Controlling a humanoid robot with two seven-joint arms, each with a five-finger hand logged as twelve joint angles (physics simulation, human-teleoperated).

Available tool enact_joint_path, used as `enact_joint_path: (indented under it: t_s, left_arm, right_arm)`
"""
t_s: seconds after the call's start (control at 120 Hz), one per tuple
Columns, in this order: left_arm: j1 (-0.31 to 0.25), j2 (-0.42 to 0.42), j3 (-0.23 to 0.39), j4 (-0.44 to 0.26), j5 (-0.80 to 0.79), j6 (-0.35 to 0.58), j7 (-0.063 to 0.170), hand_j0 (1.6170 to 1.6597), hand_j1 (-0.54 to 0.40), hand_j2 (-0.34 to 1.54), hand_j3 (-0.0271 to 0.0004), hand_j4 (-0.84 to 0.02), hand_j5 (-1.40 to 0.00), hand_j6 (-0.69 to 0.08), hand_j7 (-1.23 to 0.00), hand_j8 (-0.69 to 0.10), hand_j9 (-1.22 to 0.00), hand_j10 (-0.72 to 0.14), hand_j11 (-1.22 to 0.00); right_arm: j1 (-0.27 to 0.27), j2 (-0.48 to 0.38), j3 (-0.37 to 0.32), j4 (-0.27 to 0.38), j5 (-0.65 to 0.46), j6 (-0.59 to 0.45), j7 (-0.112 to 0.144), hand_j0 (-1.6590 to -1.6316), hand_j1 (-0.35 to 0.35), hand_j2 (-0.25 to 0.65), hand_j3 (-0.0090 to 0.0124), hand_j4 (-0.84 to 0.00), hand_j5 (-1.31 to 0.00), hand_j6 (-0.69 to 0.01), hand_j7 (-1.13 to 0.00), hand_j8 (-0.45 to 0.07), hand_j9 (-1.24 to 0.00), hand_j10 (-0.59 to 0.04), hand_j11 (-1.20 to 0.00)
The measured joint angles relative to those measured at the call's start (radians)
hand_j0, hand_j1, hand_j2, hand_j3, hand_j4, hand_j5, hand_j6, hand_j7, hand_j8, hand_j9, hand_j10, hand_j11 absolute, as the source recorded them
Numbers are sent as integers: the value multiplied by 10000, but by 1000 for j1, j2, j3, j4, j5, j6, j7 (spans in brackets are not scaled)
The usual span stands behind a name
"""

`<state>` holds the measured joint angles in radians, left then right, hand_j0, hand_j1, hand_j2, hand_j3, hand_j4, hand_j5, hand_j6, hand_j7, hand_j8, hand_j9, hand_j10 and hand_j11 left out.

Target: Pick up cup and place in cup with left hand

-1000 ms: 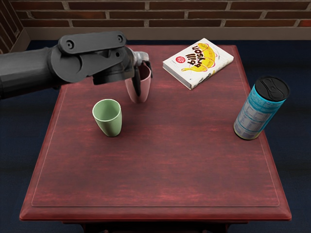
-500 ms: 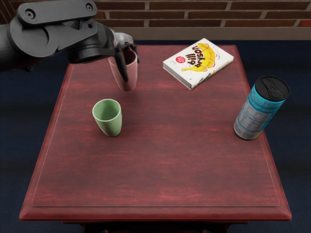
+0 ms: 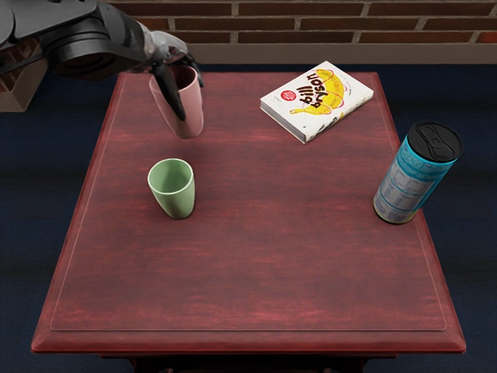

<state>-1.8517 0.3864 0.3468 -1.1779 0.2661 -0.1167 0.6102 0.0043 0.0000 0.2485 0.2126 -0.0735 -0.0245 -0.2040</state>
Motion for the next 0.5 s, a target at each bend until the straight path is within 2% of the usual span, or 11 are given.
enact_joint_path:
  t_s: [0.225,0.35,0.433,0.5]
  left_arm:
    - [-23,32,37,-49,-55,-3,0,16487,-2126,640,1,-2285,-10927,-772,-9279,-658,-8527,-1887,-8457]
    - [-36,93,51,-92,-76,-3,0,16489,-2153,606,1,-2175,-11052,-707,-9334,-598,-8558,-1856,-8475]
    - [-51,118,59,-128,-95,2,1,16487,-2084,555,1,-2259,-11304,-696,-9366,-699,-8540,-1867,-8448]
    - [-55,130,68,-149,-107,8,1,16483,-1993,529,1,-2655,-11114,-788,-9511,-797,-8557,-2000,-8520]
  right_arm:
    - [0,0,0,1,0,0,0,-16581,-3117,-67,0,-313,-404,-312,-404,-312,-404,-312,-404]
    - [0,0,0,3,0,0,0,-16581,-3116,-67,0,-313,-405,-312,-405,-312,-405,-312,-405]
    - [2,0,0,3,0,0,0,-16581,-3116,-66,0,-313,-405,-312,-405,-312,-405,-312,-405]
    - [3,0,0,3,0,0,0,-16581,-3117,-66,0,-313,-405,-312,-404,-312,-404,-312,-404]
